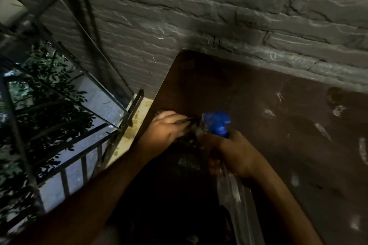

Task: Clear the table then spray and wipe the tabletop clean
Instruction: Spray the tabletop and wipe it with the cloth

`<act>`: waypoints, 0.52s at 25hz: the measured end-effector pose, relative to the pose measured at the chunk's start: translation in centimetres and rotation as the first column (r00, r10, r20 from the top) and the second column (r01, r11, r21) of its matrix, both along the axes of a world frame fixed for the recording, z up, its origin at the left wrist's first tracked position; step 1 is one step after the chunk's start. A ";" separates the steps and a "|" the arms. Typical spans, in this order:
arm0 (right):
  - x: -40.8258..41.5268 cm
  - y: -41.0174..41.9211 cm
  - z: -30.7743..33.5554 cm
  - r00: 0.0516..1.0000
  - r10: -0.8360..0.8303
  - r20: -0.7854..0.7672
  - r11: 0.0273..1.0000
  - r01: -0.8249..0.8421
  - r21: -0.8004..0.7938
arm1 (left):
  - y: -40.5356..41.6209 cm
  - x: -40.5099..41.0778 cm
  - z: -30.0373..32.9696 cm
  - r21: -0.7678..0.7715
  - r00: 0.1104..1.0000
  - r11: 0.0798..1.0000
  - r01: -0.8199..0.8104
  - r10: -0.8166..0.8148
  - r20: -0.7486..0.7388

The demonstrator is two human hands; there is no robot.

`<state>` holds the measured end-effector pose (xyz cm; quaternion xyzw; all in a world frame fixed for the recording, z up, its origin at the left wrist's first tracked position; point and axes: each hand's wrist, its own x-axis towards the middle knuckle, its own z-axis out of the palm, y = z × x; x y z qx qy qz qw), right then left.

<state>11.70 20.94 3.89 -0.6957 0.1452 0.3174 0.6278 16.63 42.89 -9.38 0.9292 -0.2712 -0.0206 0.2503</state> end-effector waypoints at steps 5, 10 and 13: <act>-2.4 -0.6 0.7 0.997 0.080 0.023 0.997 -0.080 0.011 | 1.8 1.7 0.6 0.001 0.941 0.941 -0.338 0.338 -0.027; -4.9 -1.0 0.4 0.997 0.077 -0.017 0.997 -0.077 -0.004 | -3.2 1.0 0.5 0.049 0.963 0.963 -0.266 0.268 -0.039; -6.7 -1.6 0.3 0.997 0.054 -0.062 0.996 -0.049 0.076 | 2.1 -4.1 0.2 0.017 0.955 0.955 -0.295 0.295 0.018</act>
